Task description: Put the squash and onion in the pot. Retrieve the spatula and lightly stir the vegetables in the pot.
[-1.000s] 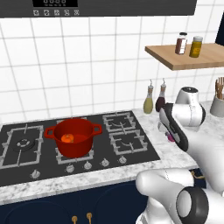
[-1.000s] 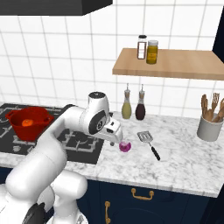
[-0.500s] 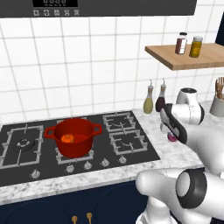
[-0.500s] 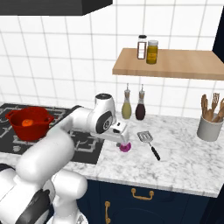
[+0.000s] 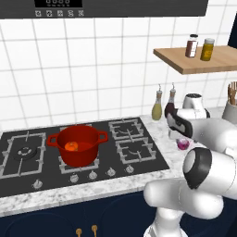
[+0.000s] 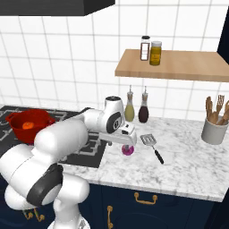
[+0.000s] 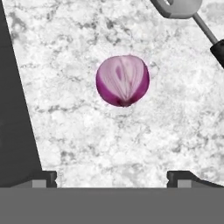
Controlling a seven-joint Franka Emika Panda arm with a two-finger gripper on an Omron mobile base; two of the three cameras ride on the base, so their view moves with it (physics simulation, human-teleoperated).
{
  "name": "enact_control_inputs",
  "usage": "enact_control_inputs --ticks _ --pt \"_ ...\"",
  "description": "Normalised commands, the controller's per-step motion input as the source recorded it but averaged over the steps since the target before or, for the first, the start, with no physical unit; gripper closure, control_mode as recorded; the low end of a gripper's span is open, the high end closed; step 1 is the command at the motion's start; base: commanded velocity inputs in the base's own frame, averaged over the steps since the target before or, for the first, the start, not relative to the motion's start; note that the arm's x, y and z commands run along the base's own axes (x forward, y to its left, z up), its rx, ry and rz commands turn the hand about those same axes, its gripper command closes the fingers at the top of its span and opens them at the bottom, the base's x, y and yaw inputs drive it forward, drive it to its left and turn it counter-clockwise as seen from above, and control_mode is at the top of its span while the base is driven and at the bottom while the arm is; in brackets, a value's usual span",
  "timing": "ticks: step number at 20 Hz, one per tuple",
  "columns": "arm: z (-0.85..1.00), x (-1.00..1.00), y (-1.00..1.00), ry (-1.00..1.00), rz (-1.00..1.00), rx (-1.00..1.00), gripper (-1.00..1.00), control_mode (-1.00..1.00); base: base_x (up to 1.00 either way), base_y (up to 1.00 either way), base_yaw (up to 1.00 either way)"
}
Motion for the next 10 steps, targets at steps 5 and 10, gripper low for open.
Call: enact_control_inputs --ticks 5,10 --pt "-0.23 0.35 -0.24 0.08 0.00 0.00 -1.00 -1.00 0.00 0.00 0.00" --pt "-0.30 0.24 -0.08 0.06 0.00 0.00 -1.00 -1.00 0.00 0.00 0.00"
